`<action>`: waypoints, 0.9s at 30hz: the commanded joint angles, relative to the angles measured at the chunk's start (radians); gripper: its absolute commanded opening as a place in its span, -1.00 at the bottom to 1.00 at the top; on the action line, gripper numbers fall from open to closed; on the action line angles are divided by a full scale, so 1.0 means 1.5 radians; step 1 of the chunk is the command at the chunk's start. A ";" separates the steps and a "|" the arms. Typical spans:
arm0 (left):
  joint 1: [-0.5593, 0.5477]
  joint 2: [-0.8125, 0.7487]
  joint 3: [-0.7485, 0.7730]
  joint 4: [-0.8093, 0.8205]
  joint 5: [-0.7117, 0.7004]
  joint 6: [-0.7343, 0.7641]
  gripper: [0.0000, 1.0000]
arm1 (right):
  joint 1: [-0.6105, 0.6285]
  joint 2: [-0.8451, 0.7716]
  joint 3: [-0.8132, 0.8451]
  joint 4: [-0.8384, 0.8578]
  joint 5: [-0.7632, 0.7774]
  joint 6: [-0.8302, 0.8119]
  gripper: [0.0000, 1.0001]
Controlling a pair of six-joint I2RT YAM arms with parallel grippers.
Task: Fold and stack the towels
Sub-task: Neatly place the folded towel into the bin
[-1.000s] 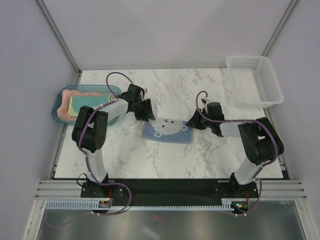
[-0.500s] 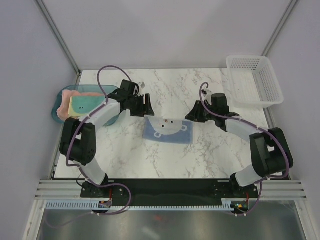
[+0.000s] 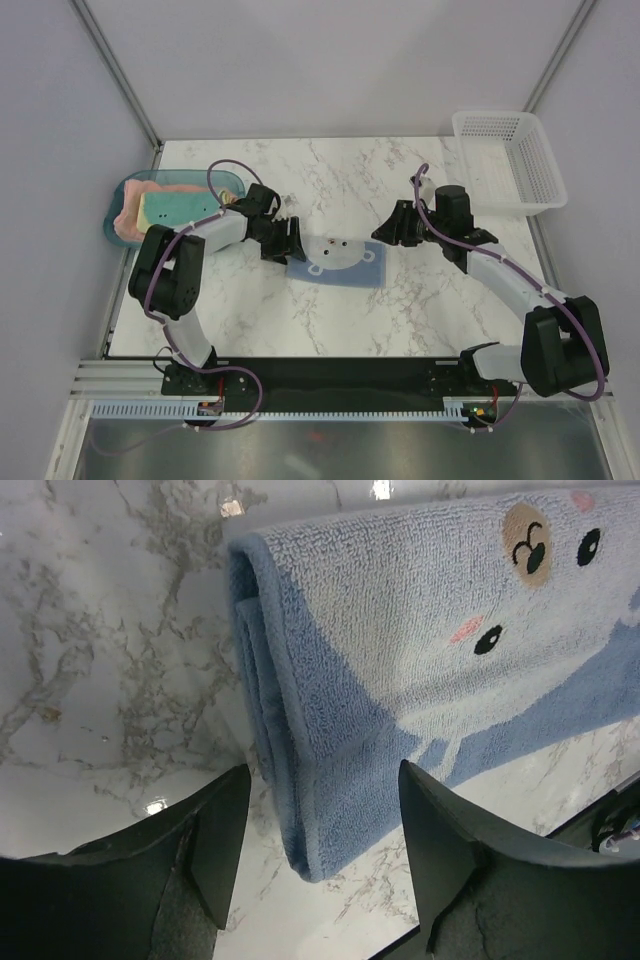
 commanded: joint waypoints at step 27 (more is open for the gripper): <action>-0.038 0.017 0.100 -0.048 -0.068 -0.038 -0.96 | -0.001 -0.108 0.030 -0.037 0.009 -0.003 0.82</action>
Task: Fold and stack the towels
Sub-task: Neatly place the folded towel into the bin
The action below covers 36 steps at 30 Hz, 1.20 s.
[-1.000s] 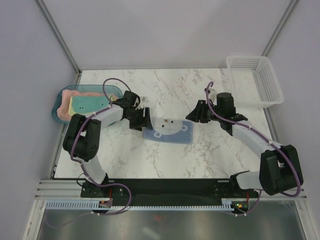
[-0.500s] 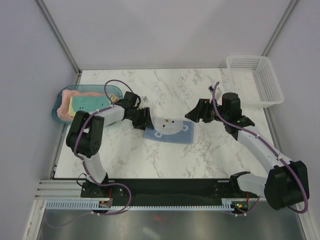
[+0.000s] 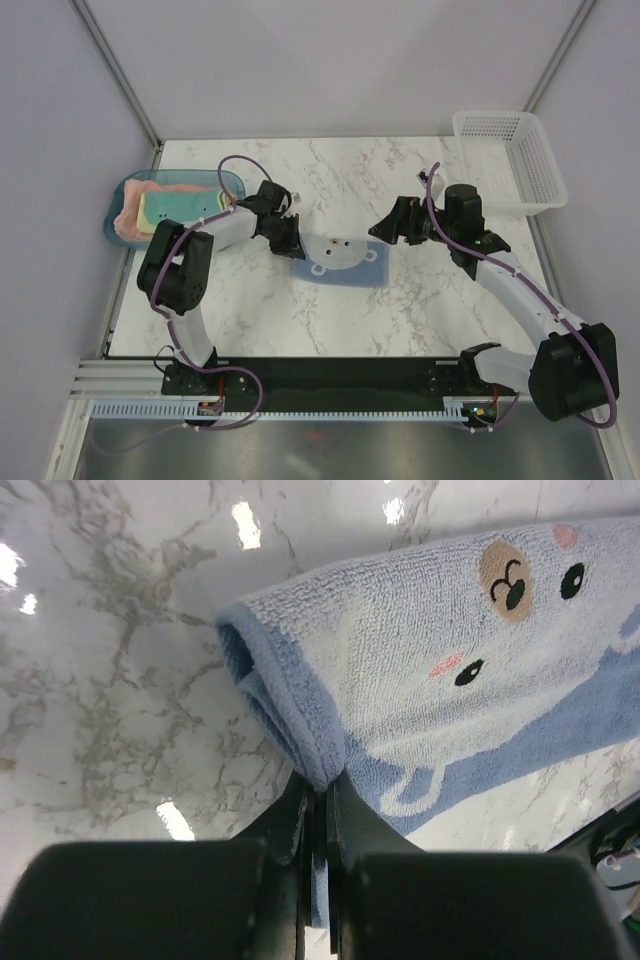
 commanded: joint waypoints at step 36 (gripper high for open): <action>0.259 0.040 0.415 -0.340 -0.649 0.269 -0.95 | -0.006 -0.065 -0.006 0.018 -0.009 0.006 0.96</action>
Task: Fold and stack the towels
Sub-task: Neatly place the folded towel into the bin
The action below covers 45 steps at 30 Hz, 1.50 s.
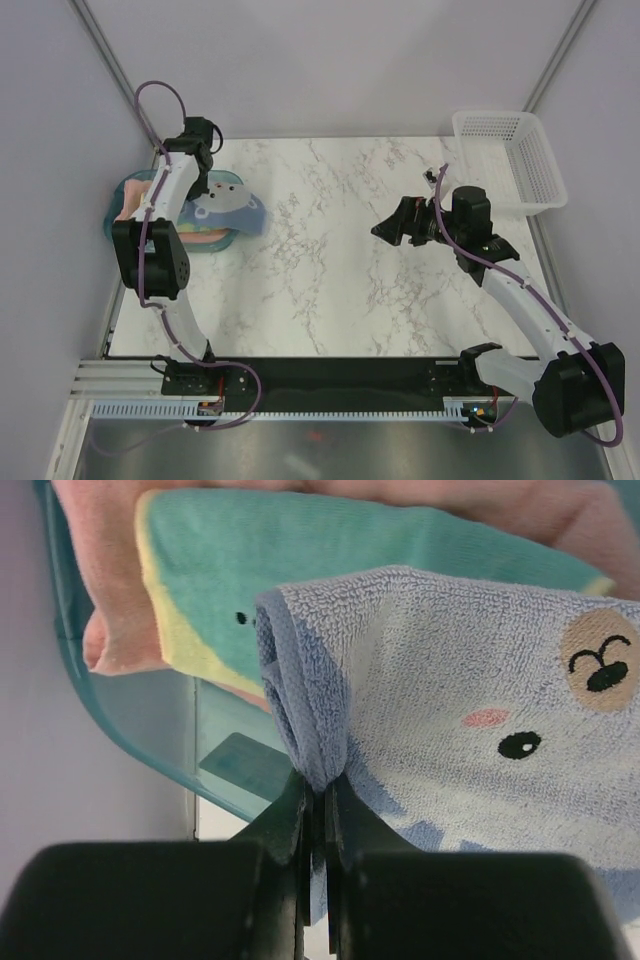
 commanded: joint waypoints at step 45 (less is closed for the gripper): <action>-0.089 -0.172 -0.094 0.161 0.277 -0.135 0.99 | 0.011 -0.073 0.049 -0.020 0.135 0.041 0.96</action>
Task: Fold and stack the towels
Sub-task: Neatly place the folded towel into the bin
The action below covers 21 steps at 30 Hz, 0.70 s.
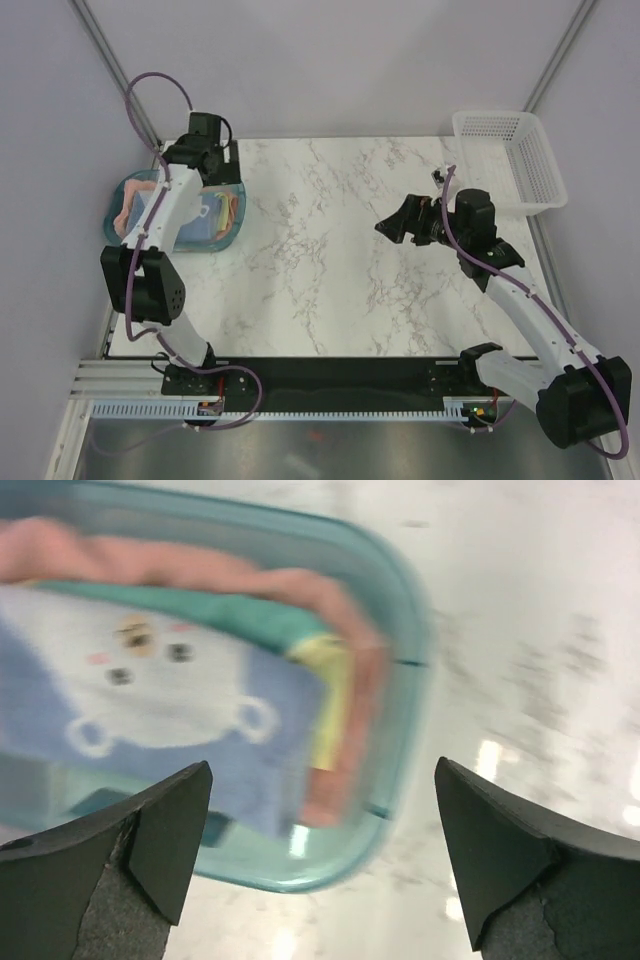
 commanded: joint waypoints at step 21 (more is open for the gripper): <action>-0.239 -0.464 -0.317 0.280 0.515 -0.103 0.99 | 0.001 -0.173 0.115 -0.112 0.321 -0.029 0.96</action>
